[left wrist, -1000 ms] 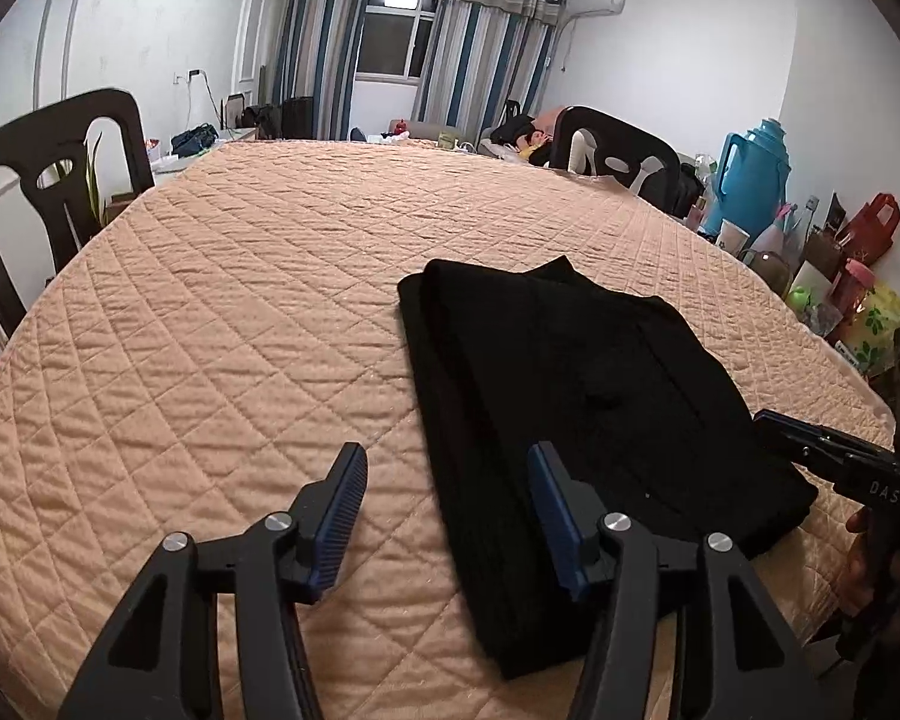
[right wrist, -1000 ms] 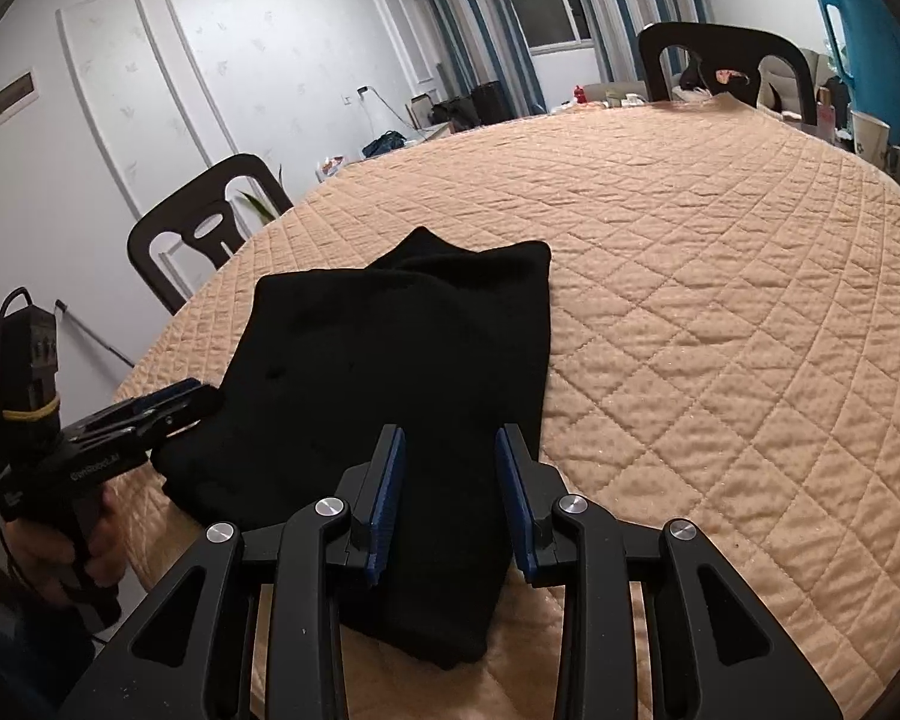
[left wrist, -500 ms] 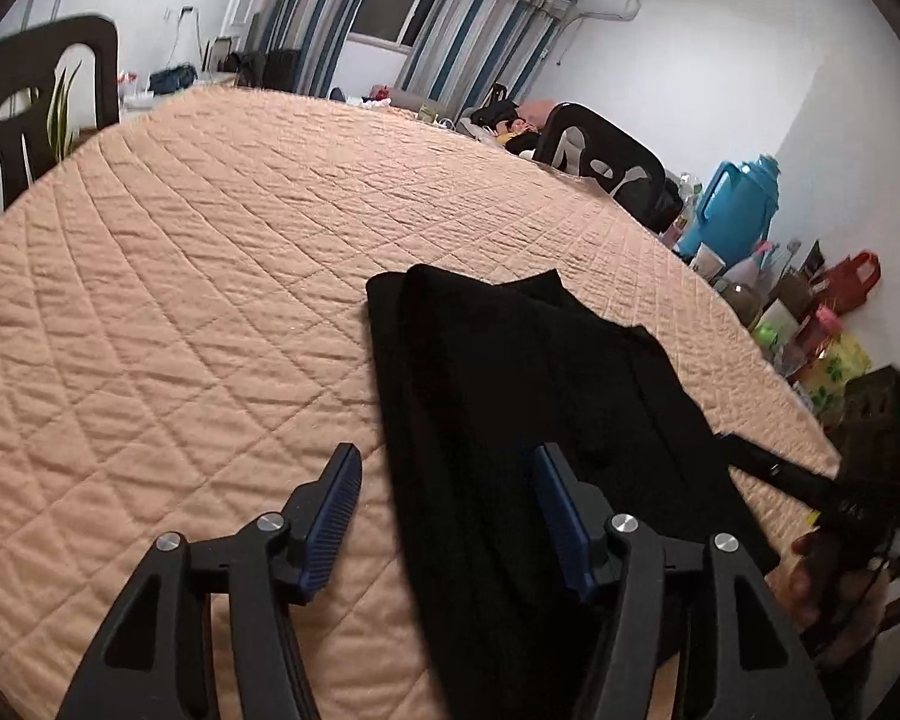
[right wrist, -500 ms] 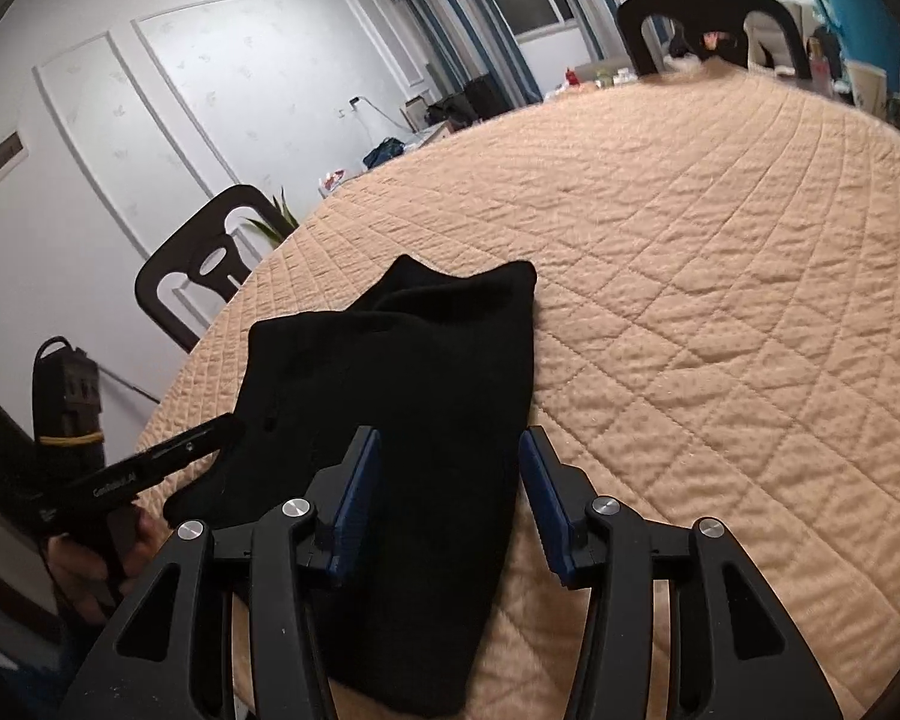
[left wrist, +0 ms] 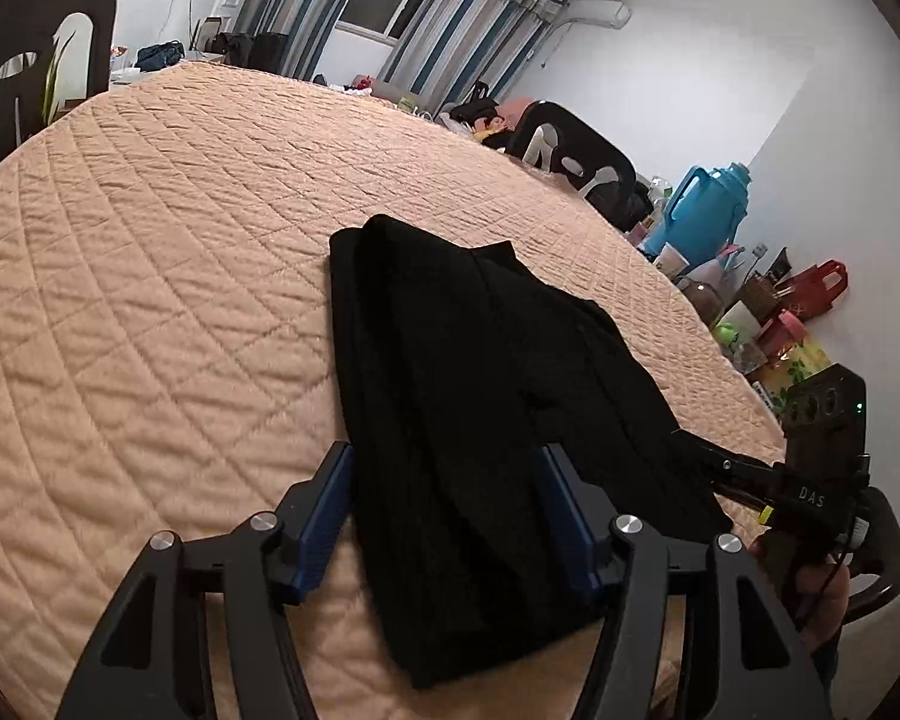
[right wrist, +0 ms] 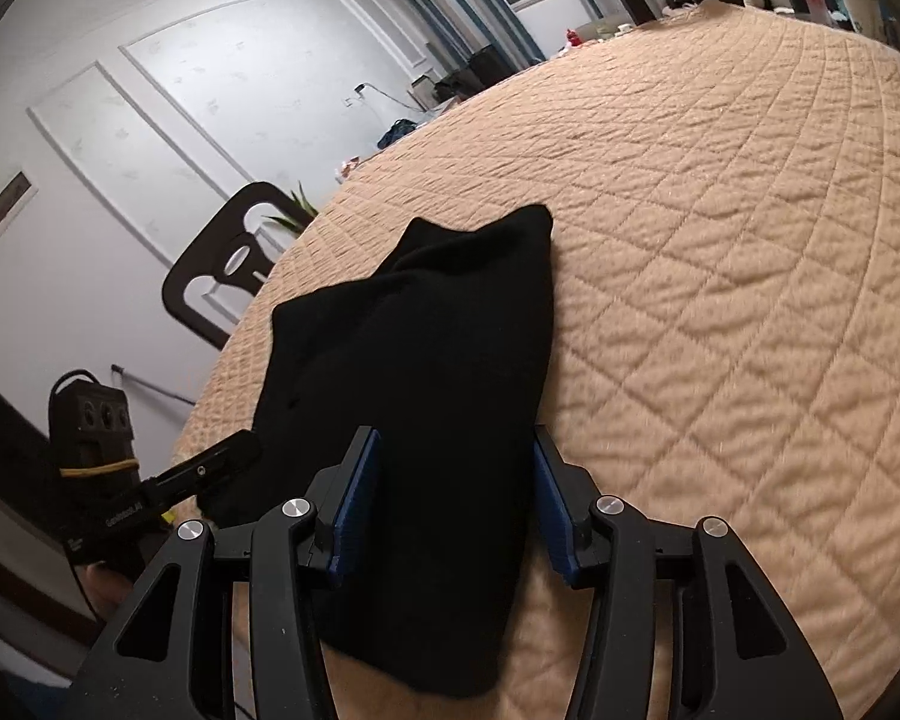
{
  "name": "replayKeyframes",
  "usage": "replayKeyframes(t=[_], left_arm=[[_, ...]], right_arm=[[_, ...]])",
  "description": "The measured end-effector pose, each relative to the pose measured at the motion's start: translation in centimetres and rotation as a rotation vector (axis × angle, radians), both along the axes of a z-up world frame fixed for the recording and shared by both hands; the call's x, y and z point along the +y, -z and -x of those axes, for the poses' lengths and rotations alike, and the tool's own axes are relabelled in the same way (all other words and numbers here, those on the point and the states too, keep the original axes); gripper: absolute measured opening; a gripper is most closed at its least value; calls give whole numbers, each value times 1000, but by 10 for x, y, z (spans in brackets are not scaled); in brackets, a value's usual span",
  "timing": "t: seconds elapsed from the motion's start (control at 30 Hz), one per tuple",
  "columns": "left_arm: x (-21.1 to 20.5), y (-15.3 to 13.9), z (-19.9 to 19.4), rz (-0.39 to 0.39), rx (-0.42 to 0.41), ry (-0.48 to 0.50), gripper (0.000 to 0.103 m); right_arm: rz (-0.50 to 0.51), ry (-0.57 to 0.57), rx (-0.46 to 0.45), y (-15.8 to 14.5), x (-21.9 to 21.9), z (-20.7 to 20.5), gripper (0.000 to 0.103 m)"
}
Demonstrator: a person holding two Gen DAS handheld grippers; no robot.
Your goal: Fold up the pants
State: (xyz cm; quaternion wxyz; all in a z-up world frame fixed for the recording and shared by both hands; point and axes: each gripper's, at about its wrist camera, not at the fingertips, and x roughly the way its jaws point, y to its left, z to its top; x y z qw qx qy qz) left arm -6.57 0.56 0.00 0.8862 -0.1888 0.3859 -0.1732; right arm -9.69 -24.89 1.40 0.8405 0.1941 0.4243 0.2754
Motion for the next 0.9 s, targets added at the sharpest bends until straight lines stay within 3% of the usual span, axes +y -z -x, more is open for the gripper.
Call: replayKeyframes(t=[0.5, 0.67, 0.9], left_arm=[[-9, -2, -21, -10, 3, 4, 66], [-5, 0, -10, -21, 4, -2, 54], [-6, -1, -25, -29, 16, -18, 49]], right_arm=[[-10, 12, 6, -1, 17, -15, 50], [-4, 8, -14, -3, 18, -8, 43], [19, 17, -7, 0, 21, -19, 38]])
